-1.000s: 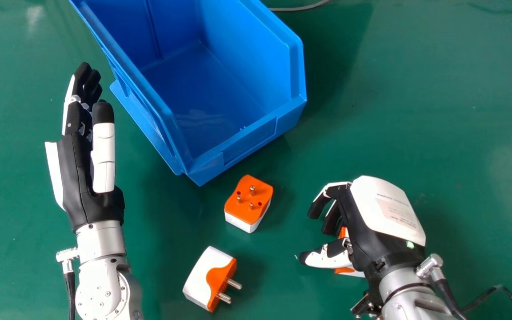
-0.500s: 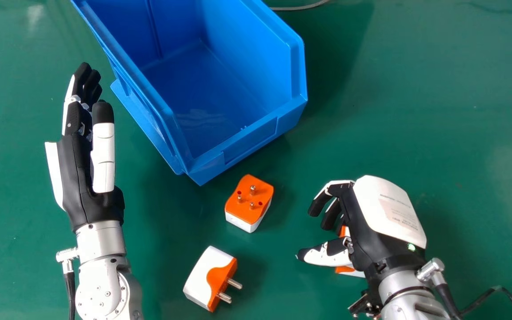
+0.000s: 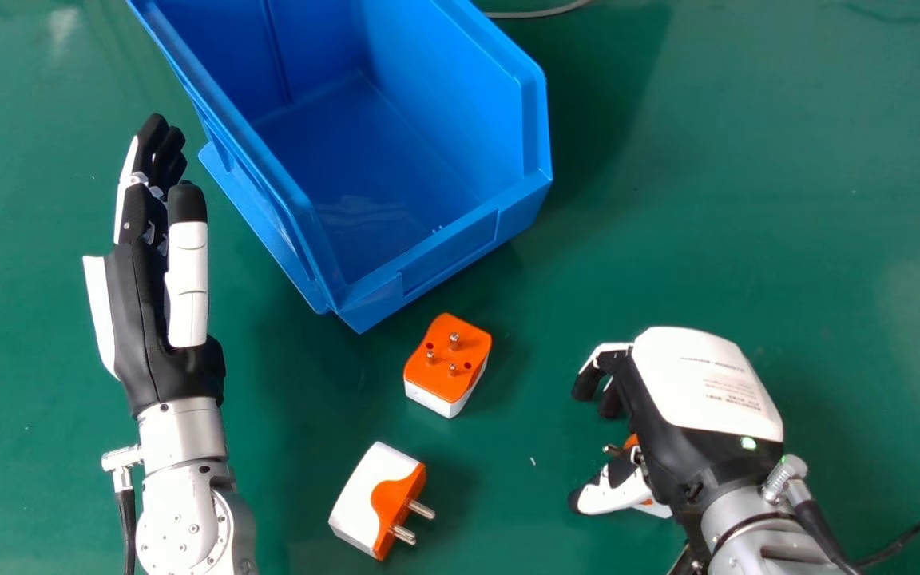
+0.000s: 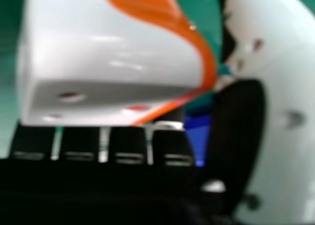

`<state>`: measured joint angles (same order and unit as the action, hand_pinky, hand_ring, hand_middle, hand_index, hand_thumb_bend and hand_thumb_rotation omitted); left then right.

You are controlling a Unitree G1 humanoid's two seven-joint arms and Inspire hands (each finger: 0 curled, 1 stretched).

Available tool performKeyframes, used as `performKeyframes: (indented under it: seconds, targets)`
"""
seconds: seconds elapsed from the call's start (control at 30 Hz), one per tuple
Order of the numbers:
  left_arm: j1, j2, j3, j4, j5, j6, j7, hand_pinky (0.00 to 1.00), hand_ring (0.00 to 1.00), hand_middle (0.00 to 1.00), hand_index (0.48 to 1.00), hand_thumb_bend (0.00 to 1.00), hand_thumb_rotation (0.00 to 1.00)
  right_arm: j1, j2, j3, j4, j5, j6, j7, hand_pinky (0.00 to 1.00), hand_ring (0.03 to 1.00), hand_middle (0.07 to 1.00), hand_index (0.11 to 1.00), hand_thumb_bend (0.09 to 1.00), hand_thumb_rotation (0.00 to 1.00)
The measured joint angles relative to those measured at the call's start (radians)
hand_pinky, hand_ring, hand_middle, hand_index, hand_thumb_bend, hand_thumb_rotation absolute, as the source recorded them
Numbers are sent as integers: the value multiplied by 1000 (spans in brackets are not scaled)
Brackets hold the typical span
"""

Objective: Pick all objects and put in blue box

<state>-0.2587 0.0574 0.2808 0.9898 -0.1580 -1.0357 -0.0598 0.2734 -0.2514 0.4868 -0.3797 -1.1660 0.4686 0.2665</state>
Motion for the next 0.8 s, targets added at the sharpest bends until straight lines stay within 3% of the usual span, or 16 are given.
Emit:
performKeyframes:
  seconds: [0.27, 0.8]
  targets:
    - [0, 0, 0, 0, 0, 0, 0, 938, 935, 913, 886, 818, 832, 28, -1, -6, -42, -21, -1, 53, 964, 977, 981, 981, 967, 231]
    - [1, -1, 0, -1, 0, 0, 0, 935, 930, 908, 882, 824, 827, 65, 21, -6, -82, -129, 3, 97, 1000, 1000, 1000, 1000, 1000, 265]
